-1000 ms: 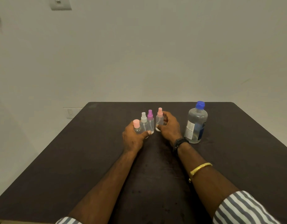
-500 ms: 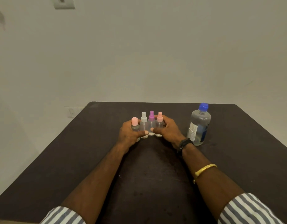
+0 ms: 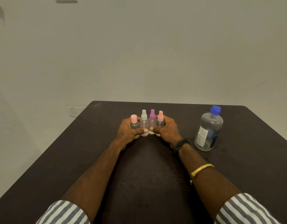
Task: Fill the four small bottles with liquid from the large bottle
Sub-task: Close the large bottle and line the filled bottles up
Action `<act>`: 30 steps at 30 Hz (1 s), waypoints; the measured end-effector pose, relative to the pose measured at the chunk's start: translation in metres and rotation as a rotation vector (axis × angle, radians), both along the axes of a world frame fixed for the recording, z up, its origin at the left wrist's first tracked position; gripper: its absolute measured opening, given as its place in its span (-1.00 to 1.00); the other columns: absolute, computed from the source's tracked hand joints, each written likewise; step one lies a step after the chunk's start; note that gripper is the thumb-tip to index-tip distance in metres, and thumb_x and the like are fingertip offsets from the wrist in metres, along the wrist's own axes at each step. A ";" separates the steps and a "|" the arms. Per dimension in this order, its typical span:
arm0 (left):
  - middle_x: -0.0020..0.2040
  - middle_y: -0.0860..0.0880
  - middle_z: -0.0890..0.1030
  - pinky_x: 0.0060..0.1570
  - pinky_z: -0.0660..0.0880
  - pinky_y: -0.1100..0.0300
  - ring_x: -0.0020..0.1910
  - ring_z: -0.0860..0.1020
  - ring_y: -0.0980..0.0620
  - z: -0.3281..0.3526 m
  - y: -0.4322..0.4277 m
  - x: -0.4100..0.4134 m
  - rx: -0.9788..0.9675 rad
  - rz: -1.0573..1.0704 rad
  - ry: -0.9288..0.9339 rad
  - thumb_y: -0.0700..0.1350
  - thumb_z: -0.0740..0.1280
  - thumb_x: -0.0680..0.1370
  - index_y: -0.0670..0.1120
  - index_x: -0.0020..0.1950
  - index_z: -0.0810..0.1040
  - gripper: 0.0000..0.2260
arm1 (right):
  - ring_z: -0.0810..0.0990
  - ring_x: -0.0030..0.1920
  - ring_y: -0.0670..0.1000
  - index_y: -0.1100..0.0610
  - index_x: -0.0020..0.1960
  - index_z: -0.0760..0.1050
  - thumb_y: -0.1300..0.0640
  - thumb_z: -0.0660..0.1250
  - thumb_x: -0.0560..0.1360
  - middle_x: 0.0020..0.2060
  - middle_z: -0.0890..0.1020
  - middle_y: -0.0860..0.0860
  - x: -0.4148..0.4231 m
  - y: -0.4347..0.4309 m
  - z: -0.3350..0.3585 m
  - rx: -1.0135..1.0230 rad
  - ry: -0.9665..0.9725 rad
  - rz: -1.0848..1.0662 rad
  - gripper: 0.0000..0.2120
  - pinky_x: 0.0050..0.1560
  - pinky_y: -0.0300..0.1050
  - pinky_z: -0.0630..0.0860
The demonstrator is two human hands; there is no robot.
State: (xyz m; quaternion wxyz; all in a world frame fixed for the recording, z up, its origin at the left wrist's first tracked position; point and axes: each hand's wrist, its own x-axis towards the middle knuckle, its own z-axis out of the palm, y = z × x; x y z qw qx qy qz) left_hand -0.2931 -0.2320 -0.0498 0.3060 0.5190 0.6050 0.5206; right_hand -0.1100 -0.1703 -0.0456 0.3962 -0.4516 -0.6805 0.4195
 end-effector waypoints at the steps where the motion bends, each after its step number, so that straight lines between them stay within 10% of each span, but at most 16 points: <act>1: 0.05 0.01 0.72 0.10 0.65 -0.02 0.04 0.69 0.00 0.000 0.003 -0.003 0.004 0.009 -0.006 -0.12 0.66 0.33 -0.06 0.17 0.64 -0.55 | 0.64 0.17 0.08 0.06 0.29 0.61 0.21 0.62 0.39 0.13 0.69 0.01 -0.004 0.004 -0.001 -0.001 -0.003 0.001 -0.50 0.25 0.17 0.59; 30: -0.10 0.05 0.72 -0.20 0.63 0.23 -0.13 0.70 0.08 -0.007 0.163 -0.096 0.103 0.087 -0.014 -0.11 0.65 0.34 0.03 -0.01 0.64 -0.69 | 0.68 0.13 0.13 0.13 0.25 0.64 0.22 0.65 0.33 0.09 0.72 0.05 -0.106 0.171 -0.011 -0.022 0.064 -0.038 -0.50 0.25 0.17 0.60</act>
